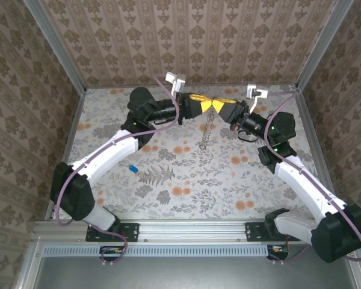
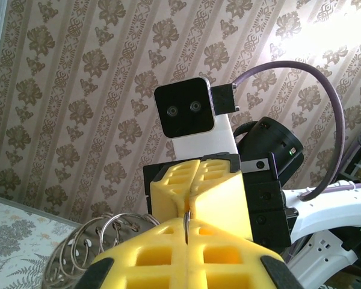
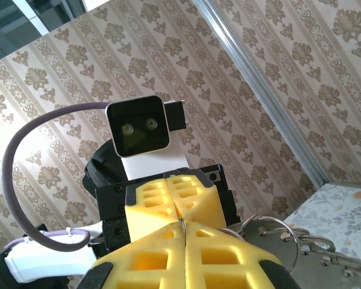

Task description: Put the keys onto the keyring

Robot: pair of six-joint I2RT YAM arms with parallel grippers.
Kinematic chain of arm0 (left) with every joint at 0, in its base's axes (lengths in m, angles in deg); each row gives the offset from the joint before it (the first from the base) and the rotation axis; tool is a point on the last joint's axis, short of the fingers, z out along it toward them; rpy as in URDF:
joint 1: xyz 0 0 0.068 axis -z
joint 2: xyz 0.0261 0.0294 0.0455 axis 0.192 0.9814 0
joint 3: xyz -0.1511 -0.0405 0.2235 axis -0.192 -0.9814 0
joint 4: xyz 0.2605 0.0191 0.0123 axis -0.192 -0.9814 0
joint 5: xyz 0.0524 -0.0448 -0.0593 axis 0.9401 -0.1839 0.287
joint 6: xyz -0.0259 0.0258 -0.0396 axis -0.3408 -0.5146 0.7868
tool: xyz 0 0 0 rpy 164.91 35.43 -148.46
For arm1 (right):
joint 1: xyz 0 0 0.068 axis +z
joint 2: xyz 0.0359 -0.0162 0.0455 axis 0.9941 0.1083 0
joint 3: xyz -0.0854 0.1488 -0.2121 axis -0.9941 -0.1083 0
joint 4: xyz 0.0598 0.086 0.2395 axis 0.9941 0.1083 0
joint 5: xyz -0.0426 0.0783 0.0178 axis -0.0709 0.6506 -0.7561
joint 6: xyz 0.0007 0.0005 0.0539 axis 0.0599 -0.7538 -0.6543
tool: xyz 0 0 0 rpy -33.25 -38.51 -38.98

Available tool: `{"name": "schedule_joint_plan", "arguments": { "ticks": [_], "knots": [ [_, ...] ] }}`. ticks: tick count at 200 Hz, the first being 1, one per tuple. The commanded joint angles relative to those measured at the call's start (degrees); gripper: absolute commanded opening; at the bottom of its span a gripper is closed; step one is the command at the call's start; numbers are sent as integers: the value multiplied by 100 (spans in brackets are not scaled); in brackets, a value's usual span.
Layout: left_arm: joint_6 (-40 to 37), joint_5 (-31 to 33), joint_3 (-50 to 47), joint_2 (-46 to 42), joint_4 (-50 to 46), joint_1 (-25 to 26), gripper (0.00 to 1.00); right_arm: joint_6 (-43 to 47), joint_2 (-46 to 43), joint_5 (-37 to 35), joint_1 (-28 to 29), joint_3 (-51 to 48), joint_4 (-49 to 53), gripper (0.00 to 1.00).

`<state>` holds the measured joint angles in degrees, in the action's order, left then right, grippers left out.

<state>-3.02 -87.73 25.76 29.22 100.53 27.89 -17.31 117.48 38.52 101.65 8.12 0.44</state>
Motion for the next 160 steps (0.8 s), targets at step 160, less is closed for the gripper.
{"name": "schedule_joint_plan", "arguments": {
  "ticks": [160],
  "knots": [
    [-3953,-1818,2018,49,-5108,-565,0,1543,-576,1406,-821,934,3775,51]
  ]
}}
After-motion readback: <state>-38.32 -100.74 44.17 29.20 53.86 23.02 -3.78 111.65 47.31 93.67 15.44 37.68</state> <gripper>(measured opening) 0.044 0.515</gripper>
